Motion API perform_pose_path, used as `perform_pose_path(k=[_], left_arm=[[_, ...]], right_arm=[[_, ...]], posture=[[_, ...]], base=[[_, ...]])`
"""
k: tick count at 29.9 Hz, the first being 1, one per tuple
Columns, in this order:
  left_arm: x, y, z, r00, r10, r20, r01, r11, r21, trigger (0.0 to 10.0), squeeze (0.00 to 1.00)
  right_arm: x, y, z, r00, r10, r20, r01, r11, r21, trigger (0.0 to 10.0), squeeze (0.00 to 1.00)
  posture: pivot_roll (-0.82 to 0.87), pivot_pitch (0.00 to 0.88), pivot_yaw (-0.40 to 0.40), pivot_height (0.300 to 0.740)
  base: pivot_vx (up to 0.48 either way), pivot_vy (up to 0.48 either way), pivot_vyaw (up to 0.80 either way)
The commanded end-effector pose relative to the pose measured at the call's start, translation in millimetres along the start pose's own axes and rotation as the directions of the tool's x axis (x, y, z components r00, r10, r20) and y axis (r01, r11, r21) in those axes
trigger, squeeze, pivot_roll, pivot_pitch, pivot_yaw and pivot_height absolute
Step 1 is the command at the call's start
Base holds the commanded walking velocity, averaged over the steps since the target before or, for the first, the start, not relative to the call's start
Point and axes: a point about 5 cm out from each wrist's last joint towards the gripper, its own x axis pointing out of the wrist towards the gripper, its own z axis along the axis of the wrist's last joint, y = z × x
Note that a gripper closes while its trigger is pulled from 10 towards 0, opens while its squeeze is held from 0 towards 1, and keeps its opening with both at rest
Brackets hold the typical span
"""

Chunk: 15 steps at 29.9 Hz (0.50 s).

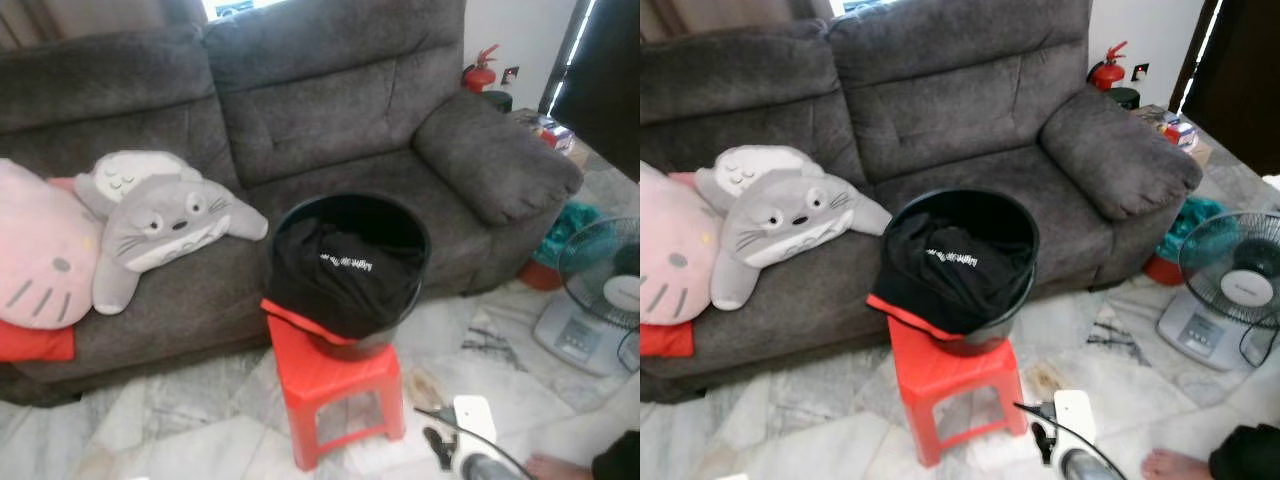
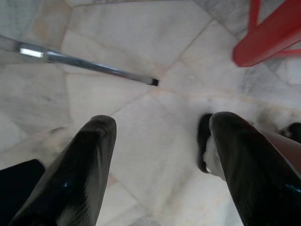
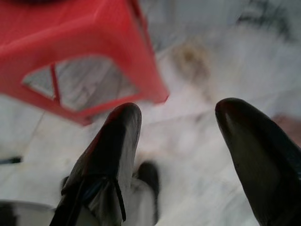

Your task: Hang hanger

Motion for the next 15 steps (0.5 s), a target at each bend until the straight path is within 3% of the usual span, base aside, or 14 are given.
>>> perform_pose_path(k=[1,15], left_arm=[[-3.0,13.1,-8.1,0.999,0.029,-0.028,-0.029,0.999,0.02,10.0,0.0],[-3.2,13.8,-8.7,0.999,0.032,-0.033,-0.032,0.999,0.008,10.0,0.0]], right_arm=[[2.0,13.2,3.6,0.999,0.032,0.026,-0.033,0.999,0.004,10.0,0.0],[1.8,14.2,1.3,0.999,0.037,0.017,-0.037,0.999,0.027,10.0,0.0]], posture=[[-0.19,0.0,0.094,0.74],[-0.19,0.0,0.103,0.74]], base=[[0.0,0.0,0.0],[0.0,0.0,0.0]])
